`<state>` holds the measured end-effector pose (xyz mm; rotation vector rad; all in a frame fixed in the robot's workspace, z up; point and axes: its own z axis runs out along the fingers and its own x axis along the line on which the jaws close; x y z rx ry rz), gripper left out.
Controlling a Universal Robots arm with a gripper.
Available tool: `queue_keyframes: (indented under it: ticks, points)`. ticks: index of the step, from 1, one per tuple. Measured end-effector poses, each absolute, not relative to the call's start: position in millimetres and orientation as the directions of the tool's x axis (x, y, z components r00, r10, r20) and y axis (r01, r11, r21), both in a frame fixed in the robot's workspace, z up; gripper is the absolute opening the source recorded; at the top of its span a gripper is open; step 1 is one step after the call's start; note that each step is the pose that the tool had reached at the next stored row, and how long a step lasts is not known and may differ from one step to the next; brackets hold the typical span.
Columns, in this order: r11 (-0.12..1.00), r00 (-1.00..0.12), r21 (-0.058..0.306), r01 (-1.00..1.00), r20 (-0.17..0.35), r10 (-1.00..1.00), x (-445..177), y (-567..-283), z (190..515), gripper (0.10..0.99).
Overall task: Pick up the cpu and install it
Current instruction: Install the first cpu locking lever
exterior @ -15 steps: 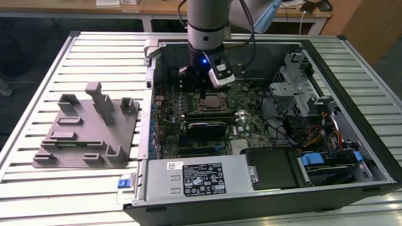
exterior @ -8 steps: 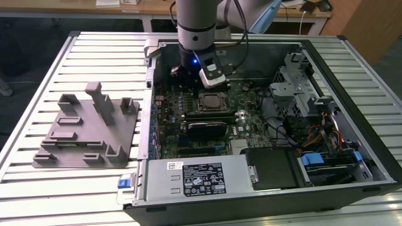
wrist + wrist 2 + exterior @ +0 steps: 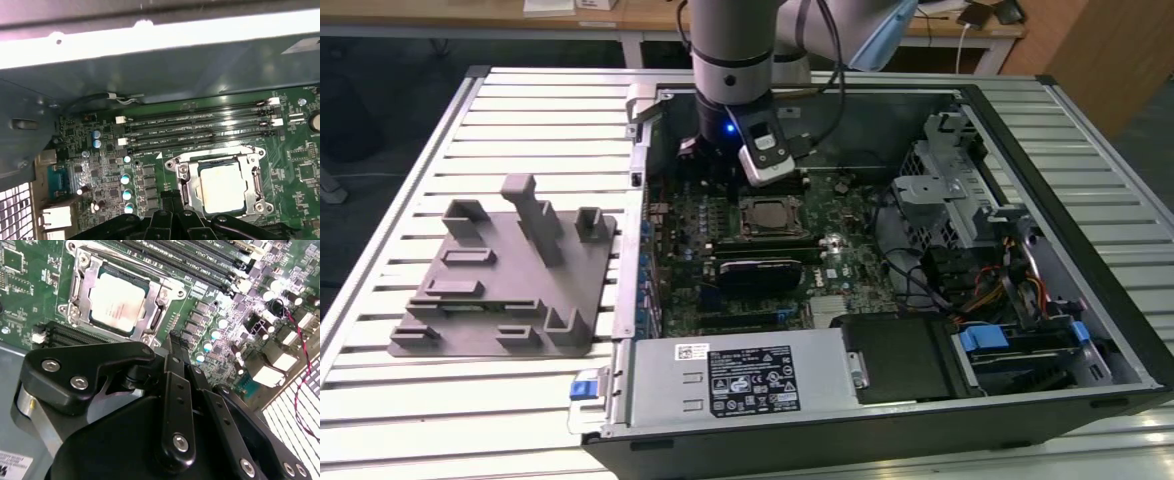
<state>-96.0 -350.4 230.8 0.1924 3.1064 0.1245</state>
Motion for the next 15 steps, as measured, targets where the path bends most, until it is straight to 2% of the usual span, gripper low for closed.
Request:
queue_keyframes:
  ticks: [8,15]
  points:
    - [0.987,-0.992,0.105,0.122,-0.023,0.125,-97.9,-350.3,238.7,0.106]
    - [0.979,-0.992,0.161,0.122,-0.016,0.126,-105.2,-350.4,238.7,0.106]
